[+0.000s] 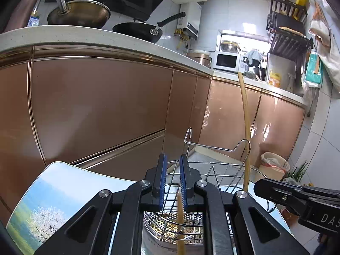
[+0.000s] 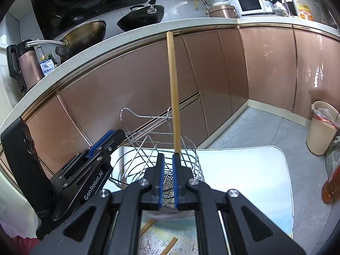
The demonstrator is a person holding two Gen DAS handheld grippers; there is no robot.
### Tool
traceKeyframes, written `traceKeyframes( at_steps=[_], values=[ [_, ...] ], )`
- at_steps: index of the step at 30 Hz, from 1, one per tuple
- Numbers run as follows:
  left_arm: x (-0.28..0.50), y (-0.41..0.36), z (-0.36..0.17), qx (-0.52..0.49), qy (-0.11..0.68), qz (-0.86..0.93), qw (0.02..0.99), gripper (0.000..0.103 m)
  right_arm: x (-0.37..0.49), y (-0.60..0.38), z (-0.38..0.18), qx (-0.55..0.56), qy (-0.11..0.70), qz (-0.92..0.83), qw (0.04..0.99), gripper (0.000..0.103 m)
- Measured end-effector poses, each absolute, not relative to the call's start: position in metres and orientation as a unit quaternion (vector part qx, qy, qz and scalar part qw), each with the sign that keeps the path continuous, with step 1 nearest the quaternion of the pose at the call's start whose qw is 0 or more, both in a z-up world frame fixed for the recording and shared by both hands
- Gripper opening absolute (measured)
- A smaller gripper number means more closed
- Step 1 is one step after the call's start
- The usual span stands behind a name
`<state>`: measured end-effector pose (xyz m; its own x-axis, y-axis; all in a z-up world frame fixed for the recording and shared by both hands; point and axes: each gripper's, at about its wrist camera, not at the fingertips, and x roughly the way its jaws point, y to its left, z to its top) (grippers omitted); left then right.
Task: Organize utensils
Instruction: 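Carry both chopsticks over the wire holder and drop them in, opening both grippers, then grasp another wooden chopstick from the table with the right gripper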
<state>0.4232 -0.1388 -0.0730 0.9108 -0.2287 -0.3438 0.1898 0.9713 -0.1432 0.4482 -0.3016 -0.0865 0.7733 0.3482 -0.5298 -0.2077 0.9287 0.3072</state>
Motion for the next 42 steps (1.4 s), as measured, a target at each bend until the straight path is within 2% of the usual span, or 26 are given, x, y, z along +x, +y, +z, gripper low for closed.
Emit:
traceKeyframes(
  at_steps=[10,14,25,33,42],
  values=[
    [0.424,-0.135,-0.067,-0.056,0.196,-0.121,0.972,0.013,0.446,-0.302,-0.084,0.118,0.299,0.146,0.935,0.007],
    [0.417,-0.127,-0.055,-0.063,0.194,-0.131,0.97,0.021,0.437,-0.303,-0.078,0.119,0.29,0.146,0.938,0.007],
    [0.387,-0.093,-0.035,-0.036,0.244,-0.131,0.96,0.021,0.39,-0.294,-0.065,0.116,0.294,0.158,0.936,0.007],
    [0.361,-0.063,-0.051,-0.041,0.308,-0.135,0.941,0.021,0.376,-0.268,-0.105,0.119,0.39,0.173,0.897,0.007],
    [0.337,-0.025,-0.057,-0.06,0.326,-0.127,0.935,0.023,0.385,-0.224,-0.164,0.1,0.514,0.17,0.835,0.007]
  ],
)
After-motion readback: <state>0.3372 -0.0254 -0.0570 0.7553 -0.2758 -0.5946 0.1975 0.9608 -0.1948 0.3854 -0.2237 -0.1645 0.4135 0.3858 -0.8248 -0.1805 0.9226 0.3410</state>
